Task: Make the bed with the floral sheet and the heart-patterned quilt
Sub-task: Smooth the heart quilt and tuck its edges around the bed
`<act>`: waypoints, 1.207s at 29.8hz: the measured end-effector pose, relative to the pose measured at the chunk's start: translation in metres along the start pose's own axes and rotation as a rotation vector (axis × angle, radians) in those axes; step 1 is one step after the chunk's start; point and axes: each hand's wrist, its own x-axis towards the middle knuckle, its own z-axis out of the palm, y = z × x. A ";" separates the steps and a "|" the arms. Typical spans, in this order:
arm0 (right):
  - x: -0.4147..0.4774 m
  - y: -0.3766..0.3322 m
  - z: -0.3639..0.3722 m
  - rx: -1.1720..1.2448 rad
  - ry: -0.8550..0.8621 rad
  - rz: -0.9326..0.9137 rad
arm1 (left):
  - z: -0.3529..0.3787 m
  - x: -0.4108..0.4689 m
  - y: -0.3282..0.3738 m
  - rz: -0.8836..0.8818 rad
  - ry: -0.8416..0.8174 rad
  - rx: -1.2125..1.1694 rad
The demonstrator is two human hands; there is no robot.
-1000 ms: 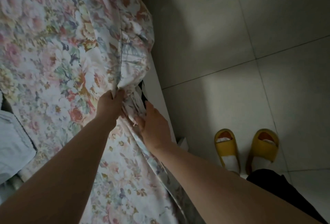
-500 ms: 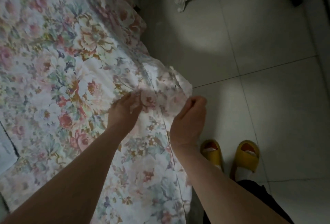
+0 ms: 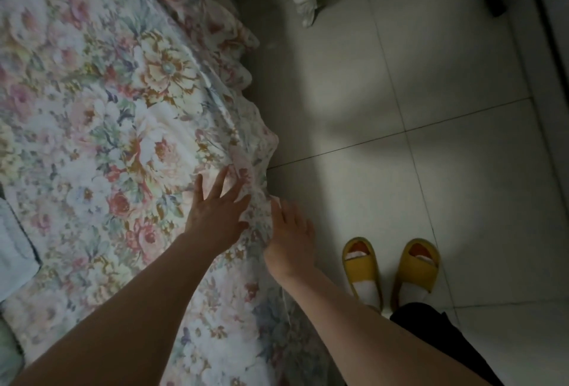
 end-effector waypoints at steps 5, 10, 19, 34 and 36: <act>-0.031 -0.015 -0.024 -0.054 -0.038 -0.075 | -0.030 -0.026 0.001 -0.039 0.018 -0.068; -0.066 -0.044 -0.054 -0.107 0.003 -0.106 | -0.072 -0.067 -0.009 -0.070 0.007 -0.111; -0.112 -0.106 -0.141 -0.190 0.015 -0.216 | -0.133 -0.151 -0.049 -0.131 0.025 -0.101; -0.043 -0.263 -0.241 -0.454 0.059 -0.323 | -0.200 -0.134 -0.165 -0.192 0.104 -0.320; -0.035 -0.275 -0.245 -0.452 0.058 -0.323 | -0.205 -0.126 -0.172 -0.181 0.110 -0.335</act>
